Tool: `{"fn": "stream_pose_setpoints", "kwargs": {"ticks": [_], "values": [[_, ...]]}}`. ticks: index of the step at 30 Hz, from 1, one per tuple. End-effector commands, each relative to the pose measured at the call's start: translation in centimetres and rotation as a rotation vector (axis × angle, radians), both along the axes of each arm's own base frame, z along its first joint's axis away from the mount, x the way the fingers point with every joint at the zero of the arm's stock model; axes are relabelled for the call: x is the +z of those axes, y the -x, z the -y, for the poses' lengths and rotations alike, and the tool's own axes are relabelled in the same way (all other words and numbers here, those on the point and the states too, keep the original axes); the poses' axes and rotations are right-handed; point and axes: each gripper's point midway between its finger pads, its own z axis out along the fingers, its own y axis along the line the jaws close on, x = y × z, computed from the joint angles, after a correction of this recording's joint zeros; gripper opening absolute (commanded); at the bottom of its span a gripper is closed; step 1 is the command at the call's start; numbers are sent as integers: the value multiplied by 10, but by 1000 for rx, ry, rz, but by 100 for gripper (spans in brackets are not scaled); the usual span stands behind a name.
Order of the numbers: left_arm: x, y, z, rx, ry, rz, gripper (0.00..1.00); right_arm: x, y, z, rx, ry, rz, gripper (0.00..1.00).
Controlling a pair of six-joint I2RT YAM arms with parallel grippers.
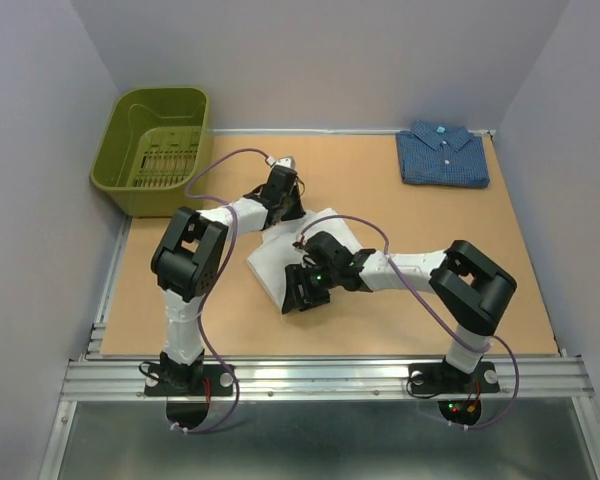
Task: Fold and stack the long sleeve shirts
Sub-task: Fold the shirt
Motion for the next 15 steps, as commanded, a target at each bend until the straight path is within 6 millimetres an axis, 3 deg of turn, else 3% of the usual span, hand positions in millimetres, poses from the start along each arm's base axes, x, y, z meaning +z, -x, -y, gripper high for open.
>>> {"fn": "stream_pose_setpoints", "kwargs": {"ticks": [1,6,8,9,10,13,14,15], "values": [[61,0,-24,59,8,113,29,26,-35,0,-115,5,170,68],[99,46,-70,249,75,152,62,36,-63,52,-195,91,253,73],[88,68,-85,290,65,112,75,44,-81,79,-257,129,291,74],[100,76,-87,297,108,125,76,48,-88,86,-270,134,306,75],[101,83,-87,292,125,118,80,50,-93,95,-270,140,328,76],[83,113,-90,282,161,38,81,57,-121,131,-353,162,352,76],[66,126,-93,282,151,-7,81,58,-134,148,-399,170,349,76],[65,133,-94,280,167,-16,80,58,-140,157,-416,179,355,75]]}}
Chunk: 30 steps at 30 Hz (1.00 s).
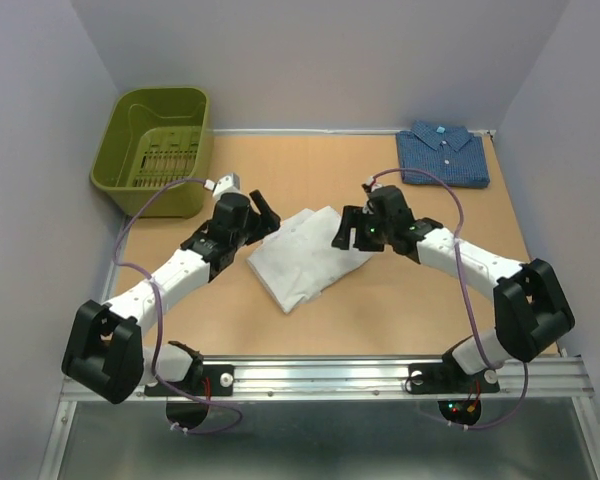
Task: Fold and stack the long sleeve shirts
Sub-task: Fold the shirt
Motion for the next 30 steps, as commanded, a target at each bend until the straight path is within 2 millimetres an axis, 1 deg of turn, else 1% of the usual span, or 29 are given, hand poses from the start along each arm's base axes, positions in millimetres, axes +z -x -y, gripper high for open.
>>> {"fn": "stream_pose_setpoints", "kwargs": {"ticks": [1,2,4,5,6,7,9,10,11,12,13,15,16,17,18,19,20,21,22,23,24,25,26,27,28,29,30], "values": [[-55,43,-11,26,20,-183,80,-15,-24,56,-94,98,8,75],[-72,54,-16,45,25,-221,77,-13,-35,67,-127,95,9,75],[-79,61,-20,65,43,-228,74,-22,-43,78,-147,104,-17,75],[-85,64,-23,72,41,-239,72,-25,-47,79,-153,106,-22,74],[-95,70,-26,79,29,-260,70,-25,-51,80,-151,106,-21,74],[-99,71,-27,85,26,-264,67,-34,-51,79,-146,111,-47,73],[-110,74,-32,99,2,-288,64,-40,-52,77,-132,113,-63,72],[-114,75,-34,101,-5,-298,62,-43,-52,75,-120,109,-72,71],[-113,72,-32,98,0,-286,60,-50,-51,74,-114,110,-90,70],[-119,72,-32,92,-5,-301,58,-54,-49,72,-103,108,-100,69],[-120,70,-31,87,-2,-302,56,-59,-45,72,-96,106,-113,68],[-122,68,-30,78,-5,-307,45,-69,-40,70,-78,95,-141,66],[-127,67,-31,70,-13,-322,38,-72,-37,69,-72,91,-149,62],[-130,65,-32,67,-20,-327,27,-78,-31,67,-57,80,-167,60],[-132,63,-34,65,-28,-333,19,-81,-27,66,-49,72,-179,56],[-135,60,-34,58,-32,-348,15,-84,-23,66,-45,63,-191,47],[-138,53,-44,64,-61,-354,10,-86,-13,61,-26,31,-213,35],[-134,49,-43,63,-56,-343,9,-90,-9,63,-26,32,-219,35],[-139,46,-48,69,-76,-355,8,-87,-6,61,-30,13,-222,24],[-140,42,-58,73,-103,-359,7,-85,-2,57,-20,-12,-225,20],[-139,31,-63,83,-126,-354,7,-89,8,58,-33,-21,-252,19],[-141,27,-68,84,-149,-364,7,-84,11,58,-39,-35,-245,18],[-141,21,-78,85,-181,-369,7,-83,16,55,-40,-47,-250,17],[-140,11,-81,91,-197,-380,7,-85,25,54,-66,-60,-281,15],[-138,3,-82,93,-197,-373,7,-85,29,53,-79,-71,-288,14],[-137,-3,-84,93,-201,-372,7,-77,32,44,-70,-96,-263,13],[-131,-16,-83,92,-210,-354,8,-75,37,39,-85,-118,-278,13]]}}
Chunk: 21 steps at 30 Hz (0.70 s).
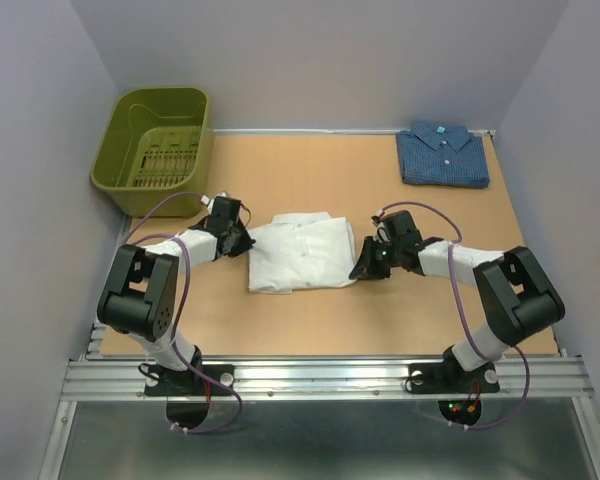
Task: Fold and stack the long sleeve shirts
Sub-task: Fold the shirt
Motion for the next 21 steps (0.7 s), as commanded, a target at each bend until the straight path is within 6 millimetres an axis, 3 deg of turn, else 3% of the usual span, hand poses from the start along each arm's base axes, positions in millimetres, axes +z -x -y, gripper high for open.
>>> {"fn": "stream_pose_setpoints", "kwargs": {"ticks": [1,3,4,7,9,10,11,13,15,17,21], "values": [[10,-29,-23,-19,-128,15,9,11,19,-17,-45,-75,-13,13],[17,-36,-21,-31,-134,15,12,18,23,-26,-45,-85,13,20],[27,-42,-17,-50,-130,31,15,20,23,-25,-56,-86,15,35],[52,-42,-16,-68,-153,83,32,39,10,-15,-112,-61,116,61],[61,-34,-19,-76,-179,105,49,55,0,-2,-166,-15,197,70],[78,-30,-23,-83,-203,147,54,61,-4,2,-169,7,230,75],[85,-26,-22,-92,-216,166,66,67,-8,11,-195,47,252,77],[107,-13,-22,-110,-225,233,76,82,-13,19,-207,80,310,84],[120,0,-11,-172,-239,291,96,92,-18,33,-249,140,344,89],[150,15,5,-235,-235,393,99,105,-19,45,-281,177,387,99],[191,40,13,-260,-155,523,99,136,-21,60,-331,190,480,100]]}}
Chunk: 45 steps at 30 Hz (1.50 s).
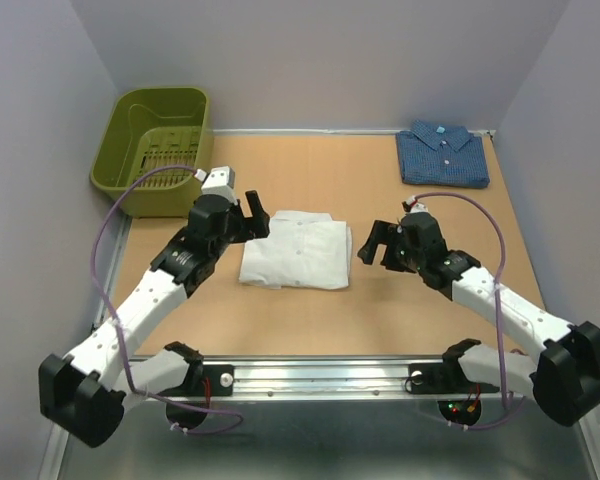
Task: Fold and stack the long sleeve shirts
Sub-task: Fold the shirt
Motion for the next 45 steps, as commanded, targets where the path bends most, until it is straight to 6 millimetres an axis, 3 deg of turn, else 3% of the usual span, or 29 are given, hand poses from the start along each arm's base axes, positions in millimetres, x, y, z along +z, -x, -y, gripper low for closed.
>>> {"fn": "stream_pose_setpoints", "kwargs": {"ticks": [1,6,8,12,15,21,24,32,38,45], "values": [[31,27,-11,-12,36,106,99,55,-18,26,-104,58,163,100],[69,58,-35,53,160,271,99,79,-12,43,-169,55,246,100],[80,64,-35,8,146,330,99,80,-11,46,-180,56,257,100],[76,68,-24,-79,121,334,99,79,-10,52,-200,68,264,100],[61,66,2,-177,137,260,99,77,-11,56,-220,81,264,100],[33,69,75,-349,91,177,99,72,-10,67,-268,112,271,100],[7,82,128,-496,-80,141,99,69,-8,70,-287,103,270,100],[-42,109,205,-715,-437,175,94,65,-2,75,-326,74,269,100],[-84,112,225,-785,-655,181,88,62,1,73,-317,64,263,100],[-116,110,226,-813,-766,169,82,58,2,74,-317,69,258,100]]}}
